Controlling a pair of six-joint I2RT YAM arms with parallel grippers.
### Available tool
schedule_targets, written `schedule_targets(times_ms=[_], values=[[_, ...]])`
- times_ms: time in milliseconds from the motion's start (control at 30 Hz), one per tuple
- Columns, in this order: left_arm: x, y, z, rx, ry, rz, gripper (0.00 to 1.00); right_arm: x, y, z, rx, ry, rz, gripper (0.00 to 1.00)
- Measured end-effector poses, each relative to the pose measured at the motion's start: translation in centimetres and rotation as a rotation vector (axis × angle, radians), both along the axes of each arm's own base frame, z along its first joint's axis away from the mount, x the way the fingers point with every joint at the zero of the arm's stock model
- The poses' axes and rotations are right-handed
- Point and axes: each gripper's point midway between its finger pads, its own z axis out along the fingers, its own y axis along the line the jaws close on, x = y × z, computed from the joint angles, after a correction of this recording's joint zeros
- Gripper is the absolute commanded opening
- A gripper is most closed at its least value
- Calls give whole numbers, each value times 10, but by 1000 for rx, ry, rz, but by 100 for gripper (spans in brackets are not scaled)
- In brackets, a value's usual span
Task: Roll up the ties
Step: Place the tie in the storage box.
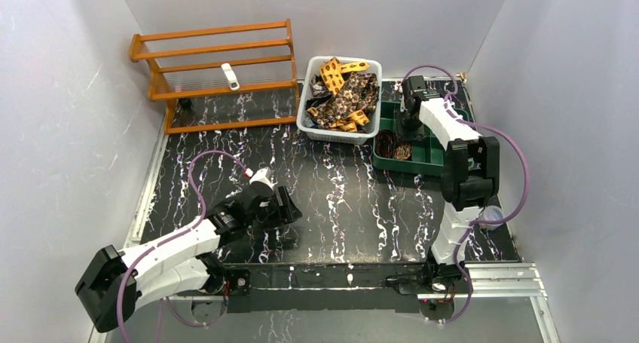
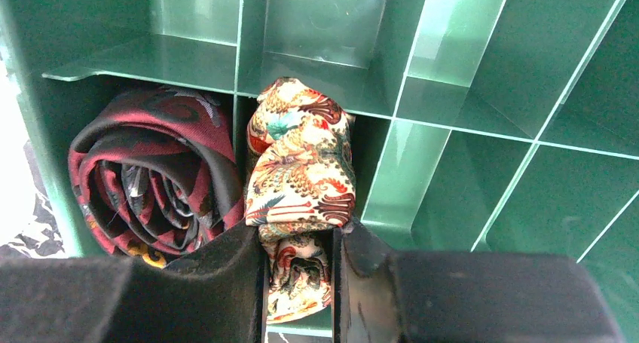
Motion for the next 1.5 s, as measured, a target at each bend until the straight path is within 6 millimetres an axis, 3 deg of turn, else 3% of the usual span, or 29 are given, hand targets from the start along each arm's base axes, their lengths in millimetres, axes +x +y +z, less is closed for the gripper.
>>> schedule_targets(times_ms=[467,600,700,767,1000,1300,1500], values=[[-1,0,-5,10,13,-3,64,4,0,-20,-14,58,0,9],[-1,0,-5,11,13,-3,64,-1,-1,-27,-19,99,1,15],[-2,1,-6,13,16,-3,64,-3,-1,-31,-28,131,3,26],[-2,1,-6,13,16,-3,64,-3,-2,-31,-29,138,3,36],[-2,0,-6,8,14,-5,64,-3,-1,-26,-31,141,11,55],[-3,-1,-6,4,19,-12,63,-3,1,-21,-29,143,13,62],[-4,-2,-10,3,25,-16,63,2,1,-7,-27,119,14,67]])
